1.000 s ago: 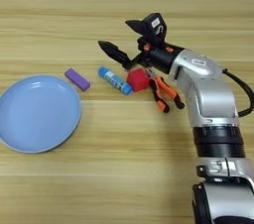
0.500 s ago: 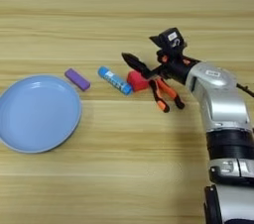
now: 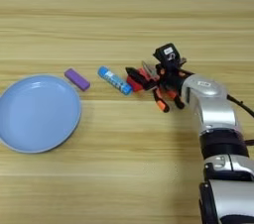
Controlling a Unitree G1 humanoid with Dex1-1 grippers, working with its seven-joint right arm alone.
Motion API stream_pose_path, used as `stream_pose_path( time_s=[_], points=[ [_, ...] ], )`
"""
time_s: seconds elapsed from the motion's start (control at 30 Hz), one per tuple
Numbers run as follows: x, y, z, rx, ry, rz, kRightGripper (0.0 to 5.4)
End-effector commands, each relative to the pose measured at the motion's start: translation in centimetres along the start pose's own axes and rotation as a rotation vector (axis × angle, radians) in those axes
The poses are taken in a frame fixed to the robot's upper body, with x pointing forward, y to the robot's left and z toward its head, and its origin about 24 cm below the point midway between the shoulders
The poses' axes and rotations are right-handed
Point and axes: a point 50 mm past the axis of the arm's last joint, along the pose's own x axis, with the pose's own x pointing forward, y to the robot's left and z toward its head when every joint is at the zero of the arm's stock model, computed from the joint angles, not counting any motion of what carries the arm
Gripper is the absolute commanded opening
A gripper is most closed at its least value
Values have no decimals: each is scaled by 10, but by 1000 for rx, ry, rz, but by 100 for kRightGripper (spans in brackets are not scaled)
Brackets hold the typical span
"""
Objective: Move the objects on the table
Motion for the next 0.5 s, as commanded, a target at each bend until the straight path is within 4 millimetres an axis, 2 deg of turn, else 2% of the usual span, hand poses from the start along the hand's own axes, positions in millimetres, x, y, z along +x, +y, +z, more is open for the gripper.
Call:
stream_pose_path(
  time_s=[0.03,0.5],
  points=[
    [3,-10,46,-106,-129,-36,538],
    [9,-8,35,-98,-57,-54,538]
  ],
)
